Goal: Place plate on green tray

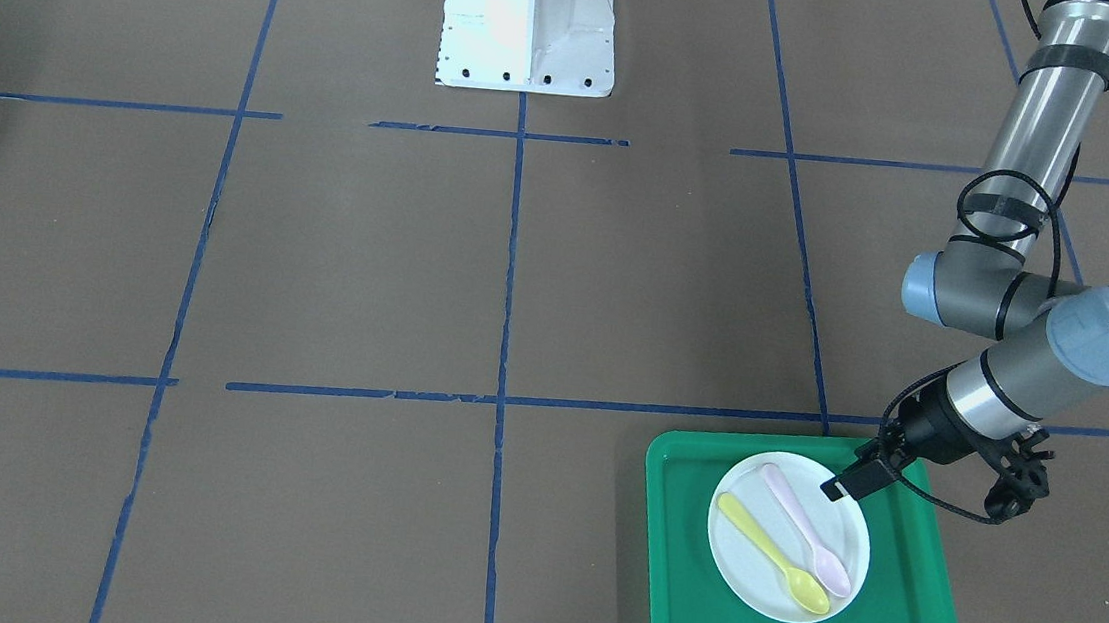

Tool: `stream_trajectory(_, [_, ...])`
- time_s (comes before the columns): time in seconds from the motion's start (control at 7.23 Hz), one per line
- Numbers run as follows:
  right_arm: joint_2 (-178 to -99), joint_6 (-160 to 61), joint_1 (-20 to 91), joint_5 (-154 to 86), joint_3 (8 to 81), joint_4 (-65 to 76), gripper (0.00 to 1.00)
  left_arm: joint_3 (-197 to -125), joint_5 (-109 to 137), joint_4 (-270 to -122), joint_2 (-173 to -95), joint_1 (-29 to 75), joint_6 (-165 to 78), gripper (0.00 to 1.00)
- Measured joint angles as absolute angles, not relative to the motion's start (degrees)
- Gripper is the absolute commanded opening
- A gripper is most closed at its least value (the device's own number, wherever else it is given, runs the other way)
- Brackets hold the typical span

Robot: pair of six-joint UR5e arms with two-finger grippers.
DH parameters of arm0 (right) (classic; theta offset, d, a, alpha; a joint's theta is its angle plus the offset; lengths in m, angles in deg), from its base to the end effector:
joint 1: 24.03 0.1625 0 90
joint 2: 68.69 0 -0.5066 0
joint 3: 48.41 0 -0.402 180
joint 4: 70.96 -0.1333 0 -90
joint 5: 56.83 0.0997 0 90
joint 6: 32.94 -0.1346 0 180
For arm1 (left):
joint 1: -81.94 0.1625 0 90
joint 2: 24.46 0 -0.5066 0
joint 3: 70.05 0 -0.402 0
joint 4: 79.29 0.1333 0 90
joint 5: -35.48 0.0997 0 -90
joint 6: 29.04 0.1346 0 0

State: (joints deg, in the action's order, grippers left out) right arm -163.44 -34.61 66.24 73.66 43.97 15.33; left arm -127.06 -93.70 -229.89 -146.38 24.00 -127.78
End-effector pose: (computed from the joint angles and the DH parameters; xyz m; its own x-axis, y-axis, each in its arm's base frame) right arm 0.0481 -0.4616 0.7840 0.7601 0.0175 0.6495 -0.0269 0.9996 0.0045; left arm 0.3892 -0.7123 0.5670 0.2101 -0.5574 -0.8032 0.4045 0.7975 -0.4476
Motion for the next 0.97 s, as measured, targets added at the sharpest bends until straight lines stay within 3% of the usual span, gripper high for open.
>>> stream_trajectory(0.41, [-163.4,-34.6,66.2,73.7,44.0,15.3,1.00,-133.6,-97.3,-226.4,-144.5,20.6,-125.0,1.00])
stream_trajectory(0.97, [-163.4,-34.6,66.2,73.7,44.0,15.3,1.00,-156.6,-98.8,-204.8,-136.0,16.3,-101.4,1.00])
